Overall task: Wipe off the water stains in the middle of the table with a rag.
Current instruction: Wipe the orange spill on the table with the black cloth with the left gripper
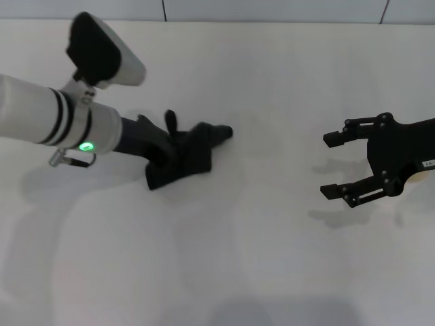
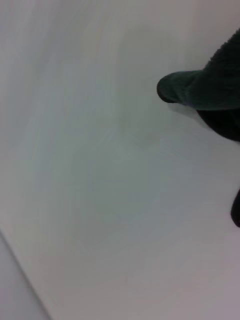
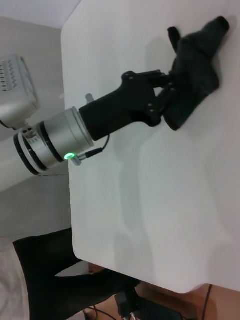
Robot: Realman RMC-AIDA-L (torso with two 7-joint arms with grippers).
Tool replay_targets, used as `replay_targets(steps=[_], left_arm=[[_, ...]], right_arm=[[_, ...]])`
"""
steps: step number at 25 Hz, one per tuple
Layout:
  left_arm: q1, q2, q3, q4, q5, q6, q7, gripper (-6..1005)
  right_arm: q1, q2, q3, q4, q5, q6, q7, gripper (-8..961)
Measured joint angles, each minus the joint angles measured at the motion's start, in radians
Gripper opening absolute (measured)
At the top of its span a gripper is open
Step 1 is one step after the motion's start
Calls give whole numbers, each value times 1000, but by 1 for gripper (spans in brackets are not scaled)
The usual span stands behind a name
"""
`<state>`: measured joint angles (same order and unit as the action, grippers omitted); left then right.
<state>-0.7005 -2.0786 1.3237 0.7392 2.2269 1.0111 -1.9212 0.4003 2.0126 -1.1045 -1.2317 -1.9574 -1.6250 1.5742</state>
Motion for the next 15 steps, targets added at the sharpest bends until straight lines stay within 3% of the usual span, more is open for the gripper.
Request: replay_targets(steps=[5, 15], left_arm=[[-6, -3, 12, 2, 3, 5, 3, 76], [-23, -8, 317, 80, -191, 39, -9, 75]], right_arm=[[0, 0, -1, 0, 0, -2, 0, 871], [-5, 0, -9, -4, 0, -3, 0, 871]])
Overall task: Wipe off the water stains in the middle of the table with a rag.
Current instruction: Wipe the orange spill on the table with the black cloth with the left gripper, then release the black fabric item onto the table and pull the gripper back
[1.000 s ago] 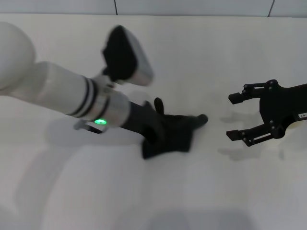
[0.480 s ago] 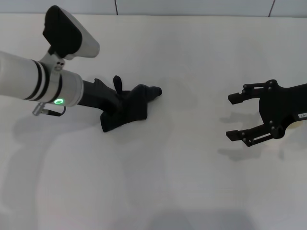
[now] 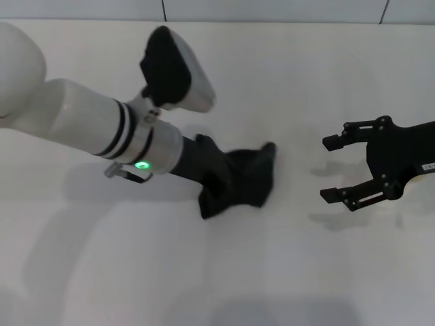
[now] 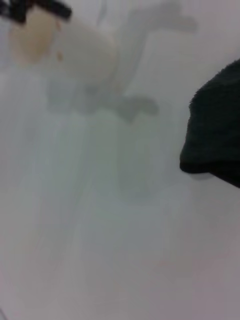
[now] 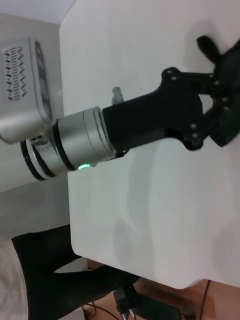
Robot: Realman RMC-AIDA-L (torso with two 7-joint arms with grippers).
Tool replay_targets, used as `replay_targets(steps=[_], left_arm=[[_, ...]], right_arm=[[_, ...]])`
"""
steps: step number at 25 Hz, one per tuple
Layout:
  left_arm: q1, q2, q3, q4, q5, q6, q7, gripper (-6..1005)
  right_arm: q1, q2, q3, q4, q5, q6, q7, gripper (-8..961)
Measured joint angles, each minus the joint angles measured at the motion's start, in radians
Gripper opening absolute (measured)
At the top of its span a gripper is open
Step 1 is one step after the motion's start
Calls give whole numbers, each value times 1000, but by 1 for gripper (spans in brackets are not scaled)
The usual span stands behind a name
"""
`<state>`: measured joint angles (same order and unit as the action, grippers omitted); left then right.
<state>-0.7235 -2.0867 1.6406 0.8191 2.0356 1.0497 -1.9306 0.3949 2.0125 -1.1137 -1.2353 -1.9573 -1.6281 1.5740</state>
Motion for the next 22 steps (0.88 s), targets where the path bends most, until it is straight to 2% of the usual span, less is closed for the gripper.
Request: replay_targets(steps=[5, 11, 16, 22], left_arm=[[34, 2, -13, 56, -2, 48, -18, 76], [108, 7, -113, 131, 35, 132, -24, 75], [167, 8, -202, 193, 67, 197, -11, 114], [220, 8, -216, 249, 69, 245, 39, 160]], right_arm=[[-4, 0, 0, 0, 0, -1, 0, 871], [-10, 0, 0, -1, 7, -3, 0, 870], [-13, -2, 8, -2, 12, -4, 0, 870], [-29, -3, 22, -4, 15, -3, -12, 870]])
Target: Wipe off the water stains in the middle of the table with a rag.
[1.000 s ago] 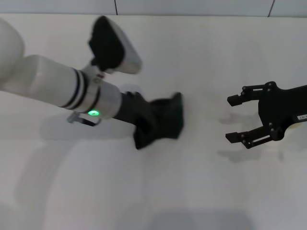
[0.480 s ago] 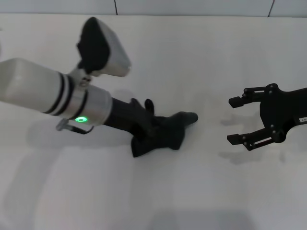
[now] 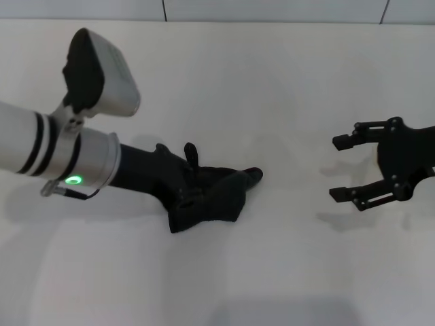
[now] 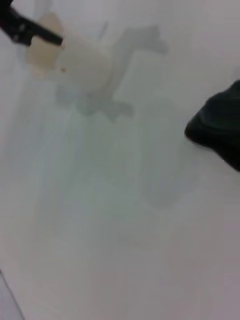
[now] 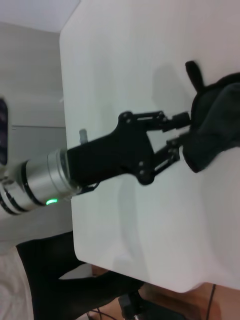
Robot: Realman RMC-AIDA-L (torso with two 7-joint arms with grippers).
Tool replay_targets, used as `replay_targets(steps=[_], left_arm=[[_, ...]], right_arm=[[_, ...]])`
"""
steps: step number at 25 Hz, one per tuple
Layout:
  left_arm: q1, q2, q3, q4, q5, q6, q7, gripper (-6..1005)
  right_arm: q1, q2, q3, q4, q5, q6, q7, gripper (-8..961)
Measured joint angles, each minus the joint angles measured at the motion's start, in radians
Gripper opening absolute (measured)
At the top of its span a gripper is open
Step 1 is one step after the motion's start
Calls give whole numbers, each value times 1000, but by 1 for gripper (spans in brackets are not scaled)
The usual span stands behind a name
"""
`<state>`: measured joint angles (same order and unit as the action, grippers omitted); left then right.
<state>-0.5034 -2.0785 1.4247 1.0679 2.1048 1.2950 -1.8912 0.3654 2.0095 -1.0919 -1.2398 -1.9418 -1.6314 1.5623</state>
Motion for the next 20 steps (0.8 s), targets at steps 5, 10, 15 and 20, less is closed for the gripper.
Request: replay_targets(steps=[5, 10, 15, 20], left_arm=[[108, -1, -40, 121, -55, 43, 88, 199], [166, 1, -143, 171, -110, 110, 139, 363], [201, 2, -333, 134, -187, 270, 270, 599], [211, 2, -512, 53, -212, 379, 368, 652]], right_arm=[[-22, 0, 70, 3, 20, -35, -40, 869], [-45, -2, 169, 24, 21, -100, -86, 869], [-51, -2, 223, 69, 27, -112, -124, 869], [-53, -2, 235, 99, 42, -112, -153, 869]])
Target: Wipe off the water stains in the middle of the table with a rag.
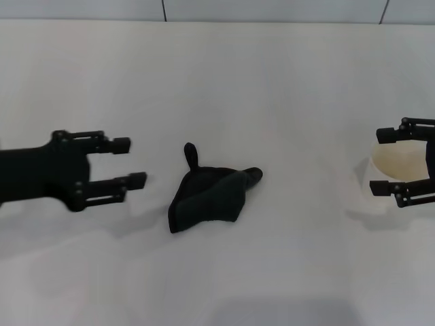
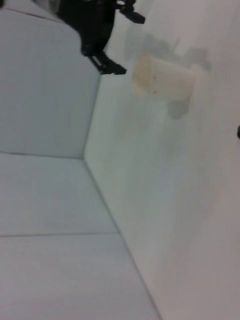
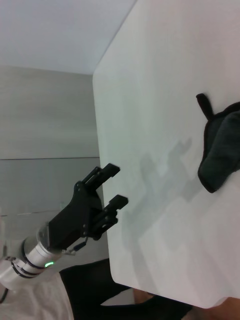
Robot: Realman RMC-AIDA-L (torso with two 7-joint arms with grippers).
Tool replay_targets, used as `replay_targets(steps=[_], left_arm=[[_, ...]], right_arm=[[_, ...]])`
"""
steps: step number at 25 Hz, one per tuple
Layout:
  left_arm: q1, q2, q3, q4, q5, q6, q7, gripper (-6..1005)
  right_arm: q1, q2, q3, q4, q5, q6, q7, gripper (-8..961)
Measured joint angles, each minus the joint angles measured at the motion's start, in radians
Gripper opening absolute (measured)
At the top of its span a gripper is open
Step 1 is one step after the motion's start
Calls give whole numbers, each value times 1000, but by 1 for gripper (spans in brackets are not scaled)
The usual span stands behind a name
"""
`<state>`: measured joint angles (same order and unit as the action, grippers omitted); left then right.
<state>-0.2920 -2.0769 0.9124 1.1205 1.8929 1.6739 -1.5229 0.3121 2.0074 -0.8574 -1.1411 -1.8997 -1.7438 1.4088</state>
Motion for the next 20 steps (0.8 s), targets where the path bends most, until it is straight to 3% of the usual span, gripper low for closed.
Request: replay_targets(steps=[5, 8, 20], left_arm=[[0, 12, -101, -81, -5, 114, 58, 652], [6, 22, -113, -101, -10, 141, 62, 652], [37, 29, -175, -104, -47, 180, 120, 652]], right_arm=[[2, 0, 1, 12, 15, 2, -13, 869], [2, 1, 1, 12, 25, 3, -17, 869], [9, 0, 1, 24, 32, 6, -25, 869]])
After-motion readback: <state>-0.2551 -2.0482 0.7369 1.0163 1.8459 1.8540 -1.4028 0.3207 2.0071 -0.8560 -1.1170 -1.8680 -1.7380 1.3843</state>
